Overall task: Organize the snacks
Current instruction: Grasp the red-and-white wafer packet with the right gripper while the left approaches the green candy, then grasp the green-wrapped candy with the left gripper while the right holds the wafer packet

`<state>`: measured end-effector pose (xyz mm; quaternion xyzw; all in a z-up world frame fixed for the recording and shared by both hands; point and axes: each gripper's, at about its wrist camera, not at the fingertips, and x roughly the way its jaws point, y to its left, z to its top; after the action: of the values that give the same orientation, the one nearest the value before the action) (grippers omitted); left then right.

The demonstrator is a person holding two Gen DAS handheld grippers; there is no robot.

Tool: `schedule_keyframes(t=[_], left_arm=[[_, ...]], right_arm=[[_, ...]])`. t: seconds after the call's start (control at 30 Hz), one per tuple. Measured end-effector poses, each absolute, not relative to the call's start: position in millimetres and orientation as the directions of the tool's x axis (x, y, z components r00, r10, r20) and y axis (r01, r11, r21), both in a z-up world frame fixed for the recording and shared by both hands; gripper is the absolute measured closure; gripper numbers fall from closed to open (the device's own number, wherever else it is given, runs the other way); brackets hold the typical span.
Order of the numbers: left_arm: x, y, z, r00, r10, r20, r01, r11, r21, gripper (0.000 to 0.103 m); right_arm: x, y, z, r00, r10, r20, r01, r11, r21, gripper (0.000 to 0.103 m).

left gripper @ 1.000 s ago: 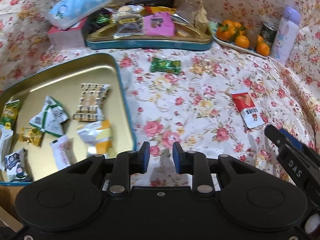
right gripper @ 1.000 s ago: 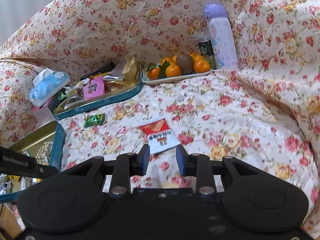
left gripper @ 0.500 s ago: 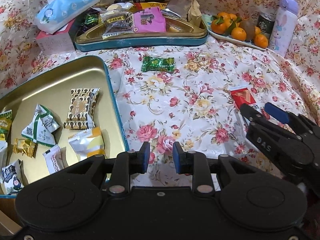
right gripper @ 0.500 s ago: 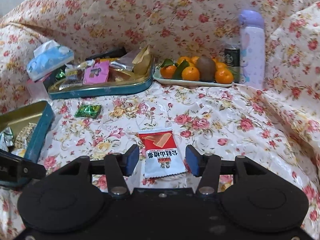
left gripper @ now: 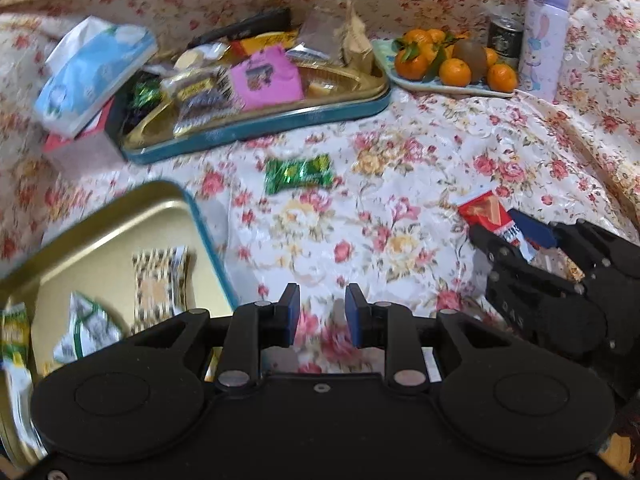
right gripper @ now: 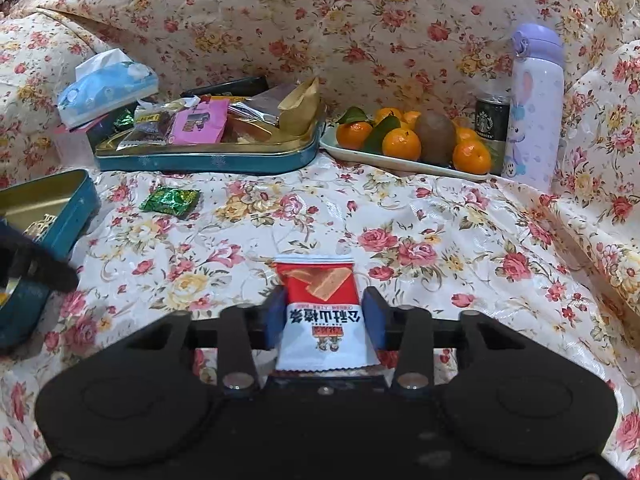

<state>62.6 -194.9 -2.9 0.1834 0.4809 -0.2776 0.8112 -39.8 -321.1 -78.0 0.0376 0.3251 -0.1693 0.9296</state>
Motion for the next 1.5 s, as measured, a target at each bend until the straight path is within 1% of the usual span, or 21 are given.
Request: schedule_keyframes(t=[0.07,0.13,0.2,0.27,0.47,0.53,0.6,0.67,0.8,0.9,1.07,1.17,1.37,1.5], left_arm=[[68,-199,-2,0.379,-0.285,-0.88,0.659,0.751,0.04,0.068],[73,-202,-4,0.391,-0.281,-0.876,0.689,0.721,0.076,0.067],[78,-207,-5,0.418,-0.269,-0.868,0.711,0.692,0.129,0.067],[86,-209,-3,0.424,-0.28,-0.861,0.728,0.671,0.14,0.067],[120,-215,1,0.404,-0.321,-0.857,0.715,0.695,0.076,0.067],[131,-218,-2,0.415,-0.301,-0.859,0.68,0.729,0.073,0.067],[141,-220,-4,0.432,-0.286,-0.856,0.643,0.763,0.069,0.067],[153,-221,-7,0.438,-0.265,-0.859,0.597,0.801,0.057,0.067],[180,-222,-17,0.419,-0.232,-0.878,0.502,0.865,0.011,0.067],[191,-224,-24,0.402,-0.221,-0.889,0.472,0.881,-0.005,0.067],[195,-231,-29,0.422,-0.21,-0.882,0.459,0.889,0.008,0.067],[199,-236,-29,0.412,-0.218,-0.885,0.458,0.889,-0.006,0.067],[195,-245,-40,0.369,-0.127,-0.921,0.478,0.875,0.071,0.067],[184,-236,-36,0.306,-0.14,-0.942,0.49,0.871,0.03,0.068]], right_arm=[[-42,-321,-76,0.734,-0.284,-0.617,0.337,0.941,-0.032,0.066],[-44,-326,-73,0.744,-0.266,-0.613,0.352,0.936,0.021,0.067],[-45,-332,-69,0.768,-0.262,-0.585,0.371,0.926,0.073,0.067],[-41,-336,-65,0.783,-0.27,-0.56,0.38,0.921,0.086,0.067],[-22,-349,-75,0.793,-0.271,-0.546,0.392,0.913,0.115,0.067],[-19,-354,-82,0.784,-0.25,-0.569,0.398,0.905,0.151,0.066],[-23,-359,-84,0.793,-0.238,-0.561,0.412,0.887,0.207,0.066],[-24,-361,-86,0.798,-0.228,-0.558,0.412,0.882,0.227,0.067],[-24,-362,-87,0.799,-0.221,-0.559,0.41,0.881,0.237,0.066],[-24,-366,-86,0.803,-0.212,-0.557,0.408,0.877,0.254,0.066],[-24,-365,-84,0.803,-0.212,-0.558,0.409,0.876,0.255,0.066],[-23,-365,-85,0.802,-0.213,-0.558,0.41,0.876,0.253,0.066],[-23,-365,-85,0.802,-0.212,-0.558,0.409,0.876,0.254,0.066],[-23,-365,-85,0.802,-0.212,-0.558,0.409,0.876,0.255,0.066]])
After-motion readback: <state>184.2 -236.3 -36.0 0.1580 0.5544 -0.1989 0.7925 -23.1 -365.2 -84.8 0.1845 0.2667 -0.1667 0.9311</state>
